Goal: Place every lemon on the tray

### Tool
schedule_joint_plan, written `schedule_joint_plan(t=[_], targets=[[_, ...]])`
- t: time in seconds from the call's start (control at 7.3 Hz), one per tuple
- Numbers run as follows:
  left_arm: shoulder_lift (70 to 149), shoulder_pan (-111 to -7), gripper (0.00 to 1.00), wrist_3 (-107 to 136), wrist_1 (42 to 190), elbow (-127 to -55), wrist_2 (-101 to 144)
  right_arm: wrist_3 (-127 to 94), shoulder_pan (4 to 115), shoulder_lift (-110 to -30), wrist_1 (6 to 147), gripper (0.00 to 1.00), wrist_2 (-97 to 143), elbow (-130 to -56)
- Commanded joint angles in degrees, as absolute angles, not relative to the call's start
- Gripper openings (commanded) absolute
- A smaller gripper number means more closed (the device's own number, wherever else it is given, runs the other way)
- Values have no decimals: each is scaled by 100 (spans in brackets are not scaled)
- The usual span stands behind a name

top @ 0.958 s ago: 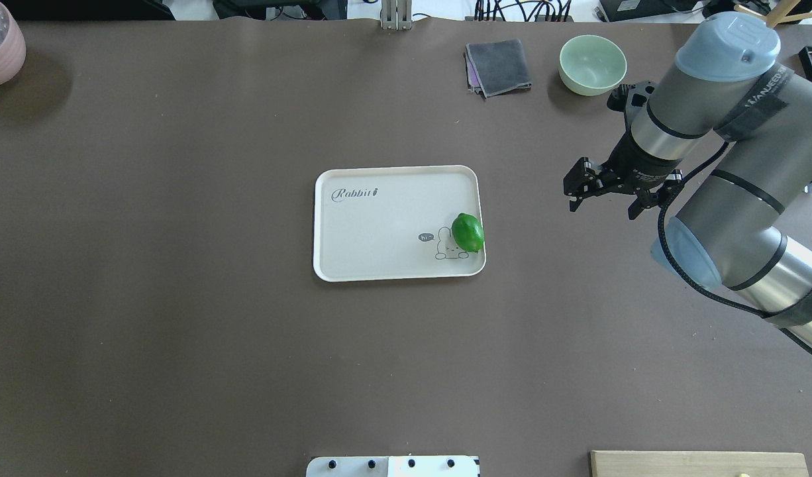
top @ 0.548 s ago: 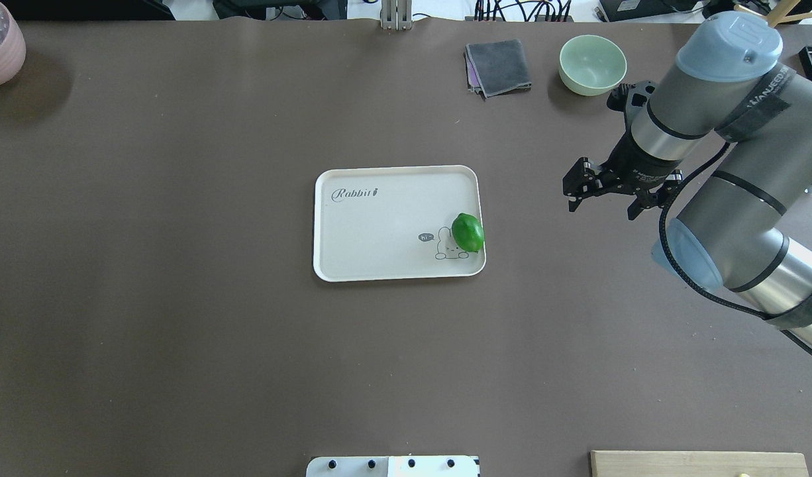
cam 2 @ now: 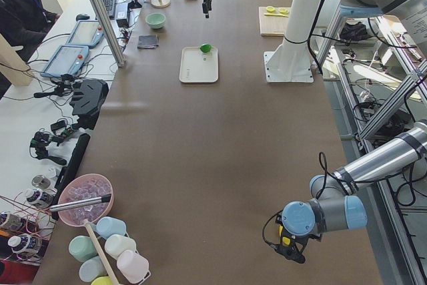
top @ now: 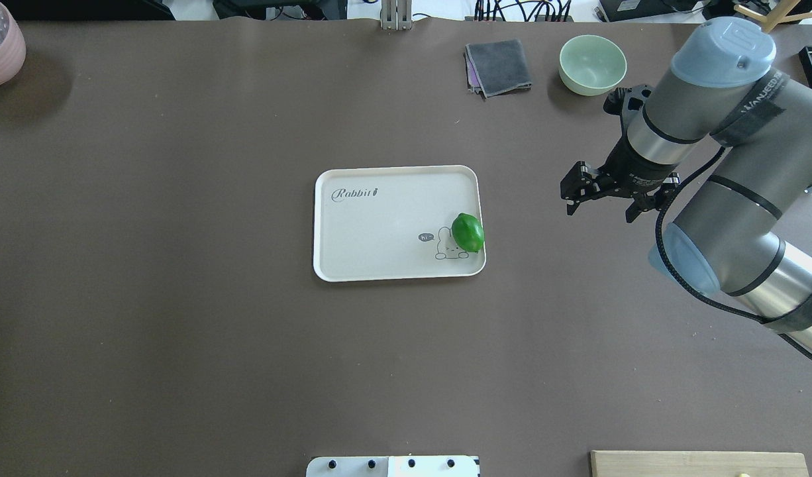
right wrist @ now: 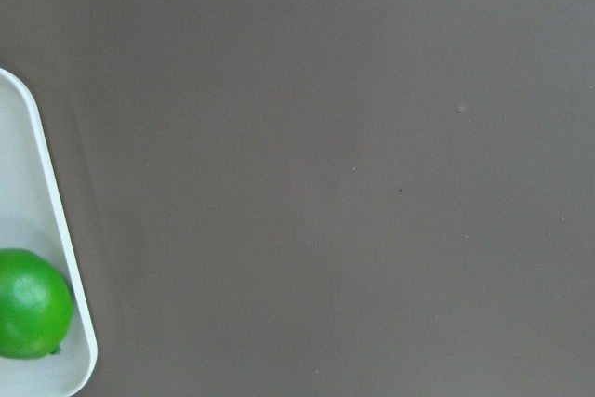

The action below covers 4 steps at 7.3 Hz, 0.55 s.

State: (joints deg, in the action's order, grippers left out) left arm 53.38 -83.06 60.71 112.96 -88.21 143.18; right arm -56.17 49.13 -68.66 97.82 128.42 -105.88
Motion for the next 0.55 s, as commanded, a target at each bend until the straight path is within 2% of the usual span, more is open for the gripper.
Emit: schedule_joint_plan(t=[0.0,0.41], targets=[[5694,-8341,98,7044,11636,-8403,14893,-5625,4887,-6856,9782,100,12832,-10591],[5783,-8638,98,7023,11681,-7903,14994,-5625,4834,-6873,9782,100,12832,-10591]])
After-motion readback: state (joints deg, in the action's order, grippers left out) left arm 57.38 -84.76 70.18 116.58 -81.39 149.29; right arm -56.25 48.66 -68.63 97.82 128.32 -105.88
